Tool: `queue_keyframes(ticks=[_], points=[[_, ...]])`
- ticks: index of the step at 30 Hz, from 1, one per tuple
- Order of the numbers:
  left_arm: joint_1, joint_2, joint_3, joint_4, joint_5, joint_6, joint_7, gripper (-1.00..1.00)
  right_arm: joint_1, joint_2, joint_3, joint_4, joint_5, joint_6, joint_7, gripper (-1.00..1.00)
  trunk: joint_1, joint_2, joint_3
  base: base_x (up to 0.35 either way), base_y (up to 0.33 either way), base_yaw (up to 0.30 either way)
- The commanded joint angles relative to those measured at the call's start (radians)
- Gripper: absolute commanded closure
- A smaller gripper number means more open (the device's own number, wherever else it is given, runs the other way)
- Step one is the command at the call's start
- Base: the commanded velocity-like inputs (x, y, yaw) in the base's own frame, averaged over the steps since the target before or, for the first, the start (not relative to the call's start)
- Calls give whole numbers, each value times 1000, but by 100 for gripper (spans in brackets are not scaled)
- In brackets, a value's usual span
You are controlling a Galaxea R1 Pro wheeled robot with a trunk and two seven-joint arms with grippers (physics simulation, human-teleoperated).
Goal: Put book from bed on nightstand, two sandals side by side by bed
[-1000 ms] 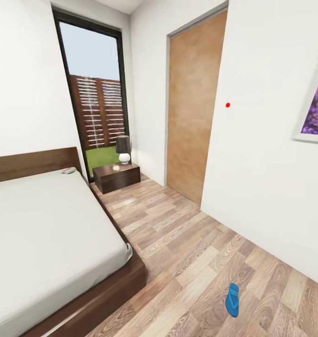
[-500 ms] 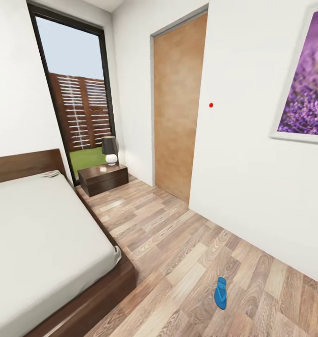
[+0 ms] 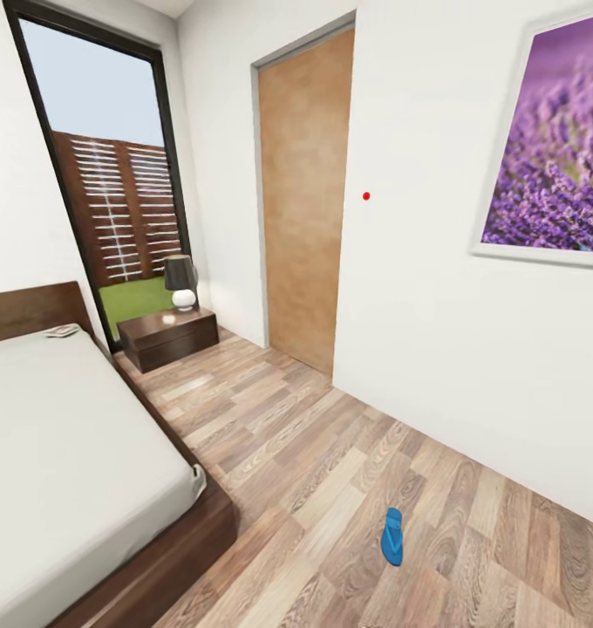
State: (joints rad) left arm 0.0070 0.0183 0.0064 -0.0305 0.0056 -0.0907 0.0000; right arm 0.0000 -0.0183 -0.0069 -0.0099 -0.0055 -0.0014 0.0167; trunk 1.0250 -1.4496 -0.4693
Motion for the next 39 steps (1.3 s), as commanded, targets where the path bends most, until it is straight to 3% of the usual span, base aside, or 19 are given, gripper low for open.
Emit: queue_keyframes(ticks=[1,39], points=[[1,0,0,-2,1,-1,0,-100,0,0,-1,-1,-1,0,2,-100,0,0,-1,0,0,-180],[1,6,0,-2,1,-26,0,-100,0,0,1,-1,-1,0,3,-100,0,0,-1,0,0,-176]])
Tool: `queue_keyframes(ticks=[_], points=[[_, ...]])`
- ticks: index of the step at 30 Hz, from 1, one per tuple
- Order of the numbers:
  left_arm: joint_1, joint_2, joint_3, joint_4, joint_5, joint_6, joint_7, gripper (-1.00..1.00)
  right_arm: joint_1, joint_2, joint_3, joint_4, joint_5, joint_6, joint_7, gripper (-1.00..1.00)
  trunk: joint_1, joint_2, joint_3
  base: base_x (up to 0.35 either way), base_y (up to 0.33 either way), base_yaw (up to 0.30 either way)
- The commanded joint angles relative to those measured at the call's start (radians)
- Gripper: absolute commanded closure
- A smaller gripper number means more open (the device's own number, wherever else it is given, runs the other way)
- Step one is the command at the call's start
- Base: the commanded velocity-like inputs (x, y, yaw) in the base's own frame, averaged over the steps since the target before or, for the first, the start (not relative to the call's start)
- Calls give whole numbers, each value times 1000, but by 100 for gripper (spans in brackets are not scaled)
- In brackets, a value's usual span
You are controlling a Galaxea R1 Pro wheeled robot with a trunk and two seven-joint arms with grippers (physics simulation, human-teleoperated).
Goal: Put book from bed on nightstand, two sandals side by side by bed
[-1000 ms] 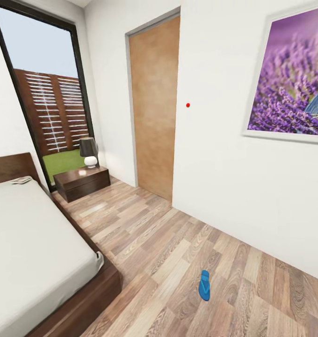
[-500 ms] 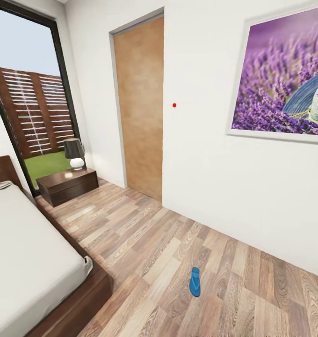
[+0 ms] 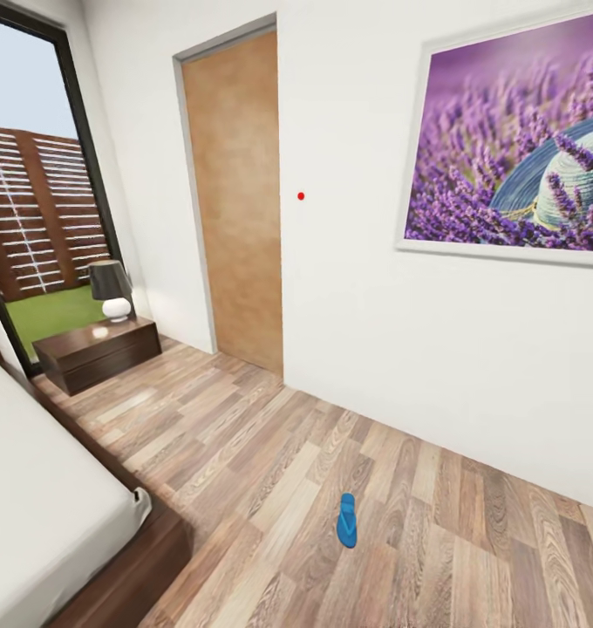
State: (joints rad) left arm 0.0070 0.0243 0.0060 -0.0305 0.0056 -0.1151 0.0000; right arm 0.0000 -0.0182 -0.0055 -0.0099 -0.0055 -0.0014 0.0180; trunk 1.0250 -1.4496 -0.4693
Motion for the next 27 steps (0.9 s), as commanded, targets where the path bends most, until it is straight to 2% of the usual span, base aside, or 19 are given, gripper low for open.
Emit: queue_keyframes(ticks=[1,9,23,25,27], points=[[1,0,0,-2,1,-1,0,-100,0,0,-1,-1,-1,0,2,-100,0,0,-1,0,0,-171],[1,0,0,-2,1,-22,0,-100,0,0,0,-1,0,0,1,-100,0,0,-1,0,0,-129],[1,6,17,-32,4,-40,1,-100,0,-3,15,-6,12,-2,-15,-100,0,0,-1,0,0,-18],[1,6,31,-43,4,-42,1,-100,0,-9,15,-9,12,-2,-24,-100,0,0,-1,0,0,-2],[1,7,49,-53,4,-43,1,-100,0,-29,15,-13,11,-3,-35,-100,0,0,-1,0,0,-1]])
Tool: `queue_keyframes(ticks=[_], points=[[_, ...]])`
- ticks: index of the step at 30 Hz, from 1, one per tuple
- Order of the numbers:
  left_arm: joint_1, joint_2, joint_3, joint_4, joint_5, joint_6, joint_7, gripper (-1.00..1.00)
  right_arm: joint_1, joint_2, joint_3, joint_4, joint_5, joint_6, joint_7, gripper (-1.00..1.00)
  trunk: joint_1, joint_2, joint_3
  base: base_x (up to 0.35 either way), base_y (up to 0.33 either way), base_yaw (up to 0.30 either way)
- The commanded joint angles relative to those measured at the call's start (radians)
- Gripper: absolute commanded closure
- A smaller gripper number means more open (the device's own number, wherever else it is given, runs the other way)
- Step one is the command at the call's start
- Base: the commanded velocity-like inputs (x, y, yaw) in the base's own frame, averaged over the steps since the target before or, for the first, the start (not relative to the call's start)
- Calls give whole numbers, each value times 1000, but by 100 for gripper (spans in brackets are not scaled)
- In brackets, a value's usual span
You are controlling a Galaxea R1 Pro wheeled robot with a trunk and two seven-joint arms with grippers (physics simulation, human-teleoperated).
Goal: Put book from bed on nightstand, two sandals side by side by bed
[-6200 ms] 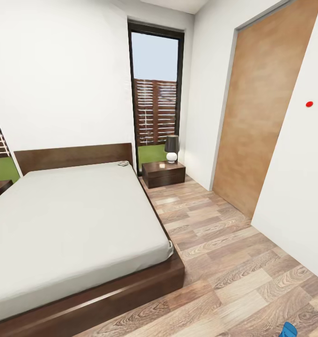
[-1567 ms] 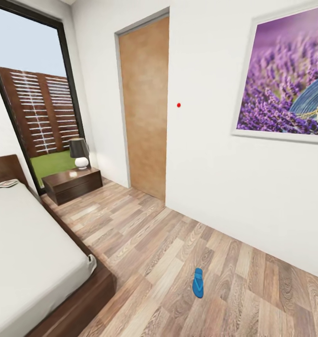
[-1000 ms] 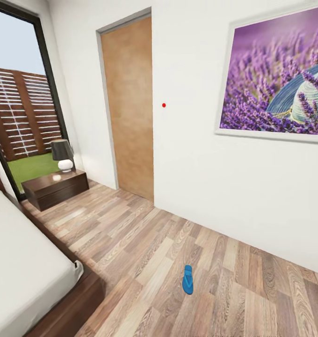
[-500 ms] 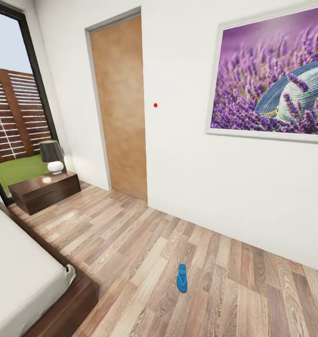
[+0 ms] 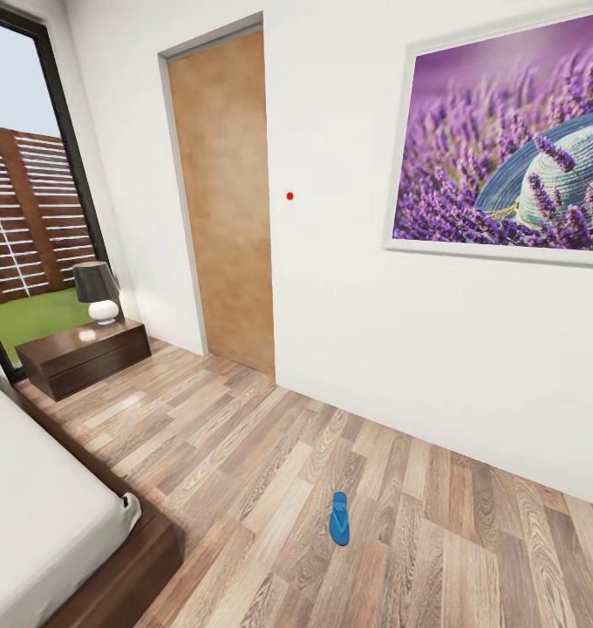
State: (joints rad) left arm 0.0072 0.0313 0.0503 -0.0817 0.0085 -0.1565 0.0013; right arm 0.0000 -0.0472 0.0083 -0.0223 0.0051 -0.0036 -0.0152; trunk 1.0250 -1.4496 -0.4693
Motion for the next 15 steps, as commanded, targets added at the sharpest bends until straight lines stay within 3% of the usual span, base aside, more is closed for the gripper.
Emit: queue_keyframes(ticks=[1,2,8,15], points=[[1,0,14,-7,1,-2,0,-100,0,-15,1,-4,0,0,-8,-100,0,0,-1,0,0,0],[1,0,31,-21,1,-2,0,-100,0,-46,1,-15,-2,0,-19,-100,0,0,-1,0,0,0],[1,-6,84,-78,2,-3,0,-100,-1,-140,-5,-77,-15,4,-51,-100,0,0,-1,0,0,0],[1,-16,116,-115,2,-2,1,-100,-1,-168,-6,-108,-38,2,-60,-100,0,0,-1,0,0,0]])
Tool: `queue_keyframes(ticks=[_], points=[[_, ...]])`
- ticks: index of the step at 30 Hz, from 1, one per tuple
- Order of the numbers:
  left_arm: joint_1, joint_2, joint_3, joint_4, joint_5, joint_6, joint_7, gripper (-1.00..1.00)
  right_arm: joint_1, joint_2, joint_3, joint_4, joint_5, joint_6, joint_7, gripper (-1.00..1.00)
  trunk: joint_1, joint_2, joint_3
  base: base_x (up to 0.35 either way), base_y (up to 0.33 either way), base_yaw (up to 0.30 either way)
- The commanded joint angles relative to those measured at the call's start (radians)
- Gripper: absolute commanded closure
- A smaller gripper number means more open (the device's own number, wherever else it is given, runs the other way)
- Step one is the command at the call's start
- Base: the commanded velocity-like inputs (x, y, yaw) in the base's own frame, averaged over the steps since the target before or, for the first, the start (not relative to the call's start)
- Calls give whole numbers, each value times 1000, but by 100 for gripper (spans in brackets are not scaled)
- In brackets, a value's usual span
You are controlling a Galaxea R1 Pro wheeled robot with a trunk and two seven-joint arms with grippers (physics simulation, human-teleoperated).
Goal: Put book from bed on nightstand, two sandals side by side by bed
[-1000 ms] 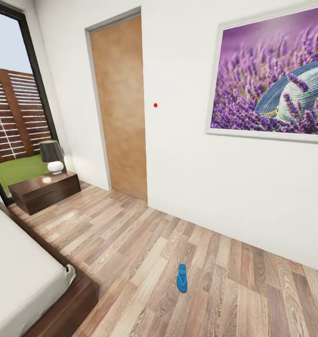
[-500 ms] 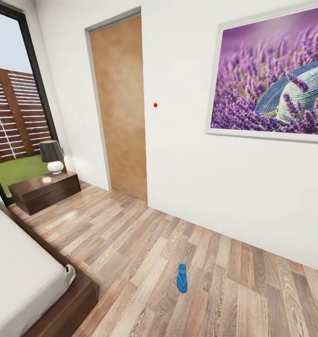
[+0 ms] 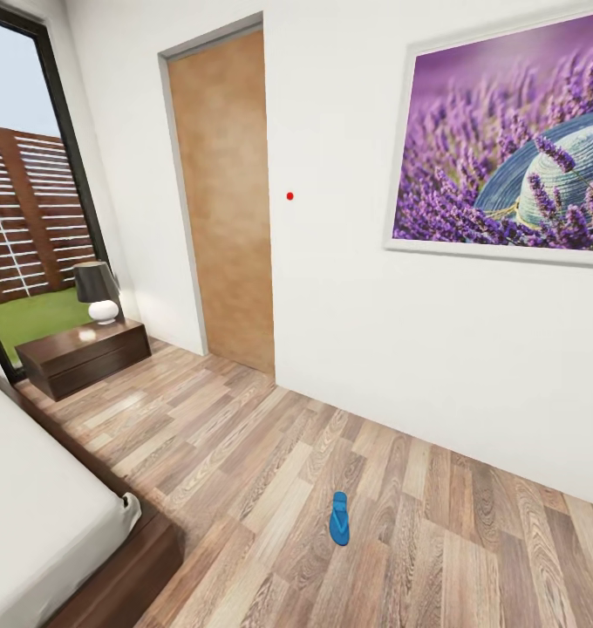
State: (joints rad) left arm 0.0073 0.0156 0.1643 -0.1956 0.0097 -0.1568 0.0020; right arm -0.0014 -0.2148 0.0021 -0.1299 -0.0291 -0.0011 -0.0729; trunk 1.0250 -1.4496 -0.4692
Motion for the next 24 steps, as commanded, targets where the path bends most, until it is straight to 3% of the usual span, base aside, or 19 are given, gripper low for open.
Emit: queue_keyframes(ticks=[1,14,24], points=[[0,-1,3,-4,1,-1,0,-100,0,0,2,-2,-4,0,-2,-100,0,0,-1,0,0,0],[0,-17,9,-22,0,-2,-8,-100,0,55,15,-11,-1,-1,-4,-100,0,0,-1,0,0,0],[0,-28,10,-85,1,-1,-10,-100,0,58,9,-83,-5,-5,-5,-100,0,0,-1,0,0,0]])
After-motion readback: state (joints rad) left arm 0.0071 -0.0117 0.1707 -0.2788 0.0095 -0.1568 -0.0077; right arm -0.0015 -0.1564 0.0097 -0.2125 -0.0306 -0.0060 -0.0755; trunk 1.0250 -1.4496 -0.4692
